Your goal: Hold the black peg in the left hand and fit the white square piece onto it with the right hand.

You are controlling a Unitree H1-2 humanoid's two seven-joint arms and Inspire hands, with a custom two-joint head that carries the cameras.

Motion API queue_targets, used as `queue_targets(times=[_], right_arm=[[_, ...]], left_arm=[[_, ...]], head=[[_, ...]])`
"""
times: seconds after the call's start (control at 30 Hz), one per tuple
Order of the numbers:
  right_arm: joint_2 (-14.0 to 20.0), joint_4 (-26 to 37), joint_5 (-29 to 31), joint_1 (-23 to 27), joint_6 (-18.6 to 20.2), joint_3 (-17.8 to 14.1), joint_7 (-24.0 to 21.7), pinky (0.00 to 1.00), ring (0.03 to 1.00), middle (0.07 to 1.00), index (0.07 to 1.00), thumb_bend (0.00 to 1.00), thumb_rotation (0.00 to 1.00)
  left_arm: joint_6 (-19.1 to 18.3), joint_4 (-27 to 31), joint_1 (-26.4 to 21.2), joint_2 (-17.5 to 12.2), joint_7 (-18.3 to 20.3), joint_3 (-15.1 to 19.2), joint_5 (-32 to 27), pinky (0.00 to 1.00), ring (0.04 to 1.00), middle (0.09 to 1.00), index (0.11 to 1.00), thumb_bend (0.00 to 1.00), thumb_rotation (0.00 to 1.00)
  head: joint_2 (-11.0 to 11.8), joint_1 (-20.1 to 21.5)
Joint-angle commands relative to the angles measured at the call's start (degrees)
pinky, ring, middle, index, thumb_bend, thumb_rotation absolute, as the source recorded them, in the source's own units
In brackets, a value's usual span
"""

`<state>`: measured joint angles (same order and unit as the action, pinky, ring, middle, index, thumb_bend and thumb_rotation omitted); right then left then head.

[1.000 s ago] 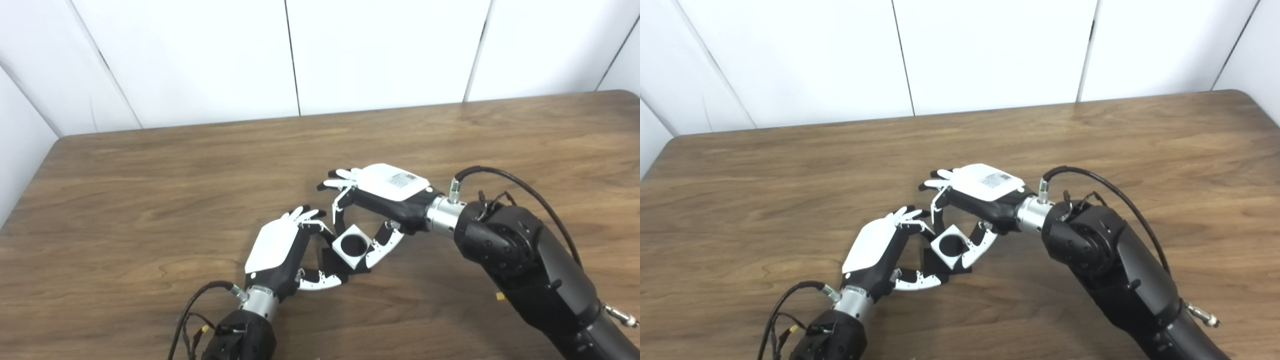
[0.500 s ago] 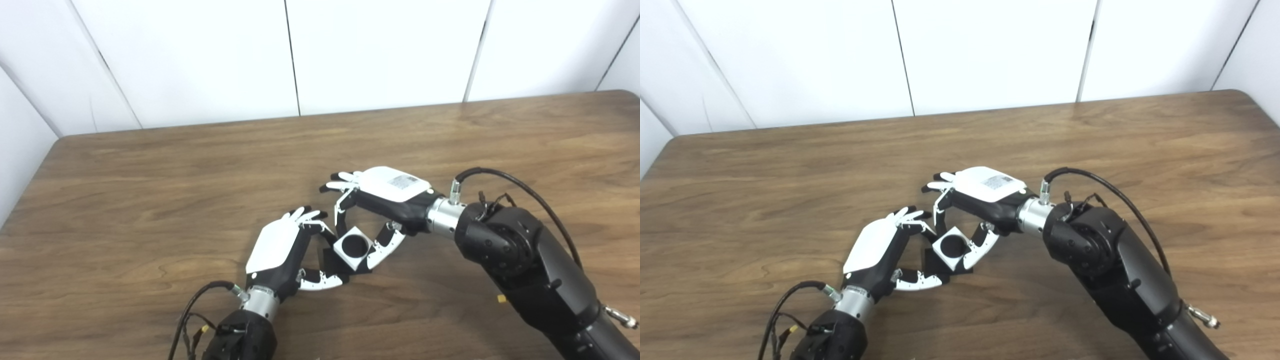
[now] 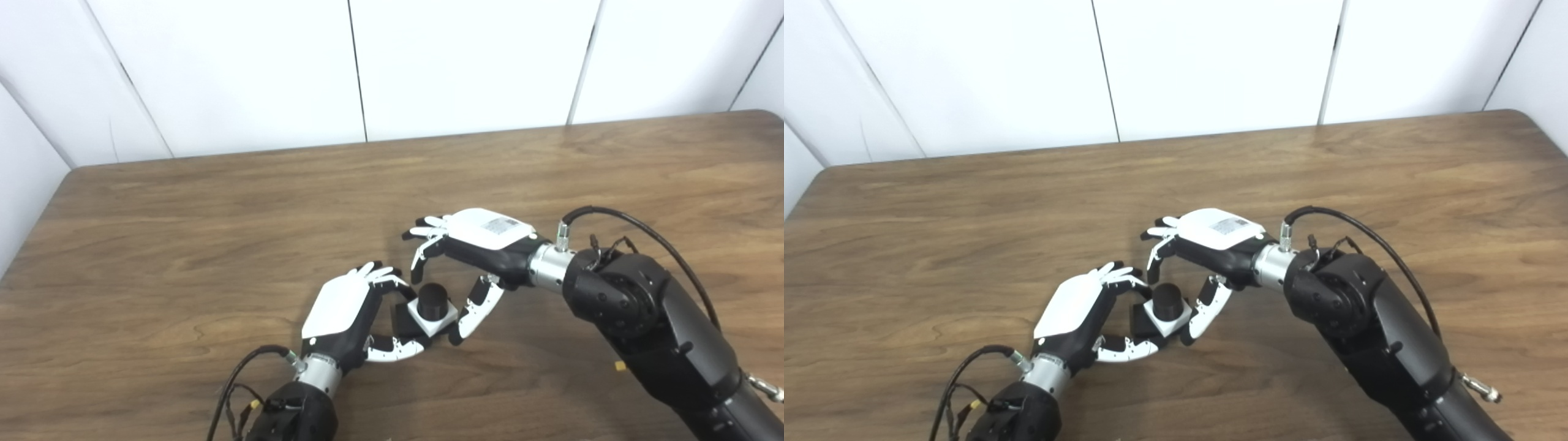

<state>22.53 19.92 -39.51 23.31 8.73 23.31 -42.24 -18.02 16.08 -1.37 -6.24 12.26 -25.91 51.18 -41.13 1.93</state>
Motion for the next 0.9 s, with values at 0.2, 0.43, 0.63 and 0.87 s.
queue_targets(times=[0.2, 0.43, 0.63, 0.87], right_arm=[[0.1, 0.8, -0.1, 2.1, 0.4, -1.1, 0.7, 1.0, 1.0, 0.946, 0.647, 0.99, 0.27], [0.0, 1.2, -0.1, 2.2, 1.3, -1.1, 0.2, 1.0, 1.0, 0.947, 0.645, 0.98, 0.27], [0.0, 1.2, -0.1, 2.5, 1.7, -1.0, 0.3, 1.0, 1.0, 0.947, 0.649, 0.98, 0.29], [0.3, 0.9, 0.6, 3.0, 2.9, -2.2, 0.1, 1.0, 1.0, 0.955, 0.666, 0.98, 0.29]], left_arm=[[-0.8, 0.0, -0.2, 0.2, 2.5, 0.2, -1.4, 0.95, 0.948, 0.888, 0.83, 0.94, 0.36], [-1.0, 0.5, 0.0, 0.5, 2.7, 0.7, -1.5, 0.96, 0.96, 0.909, 0.871, 0.97, 0.37], [-0.7, 1.6, -0.1, -0.3, 4.0, 1.1, -1.4, 1.0, 0.971, 0.923, 0.884, 0.99, 0.42], [-2.3, 6.3, -1.1, -2.3, 9.4, 2.0, -0.6, 1.0, 0.962, 0.927, 0.886, 1.0, 0.46]], head=[[0.0, -0.1], [0.0, -0.1], [0.0, -0.2], [0.4, -0.5]])
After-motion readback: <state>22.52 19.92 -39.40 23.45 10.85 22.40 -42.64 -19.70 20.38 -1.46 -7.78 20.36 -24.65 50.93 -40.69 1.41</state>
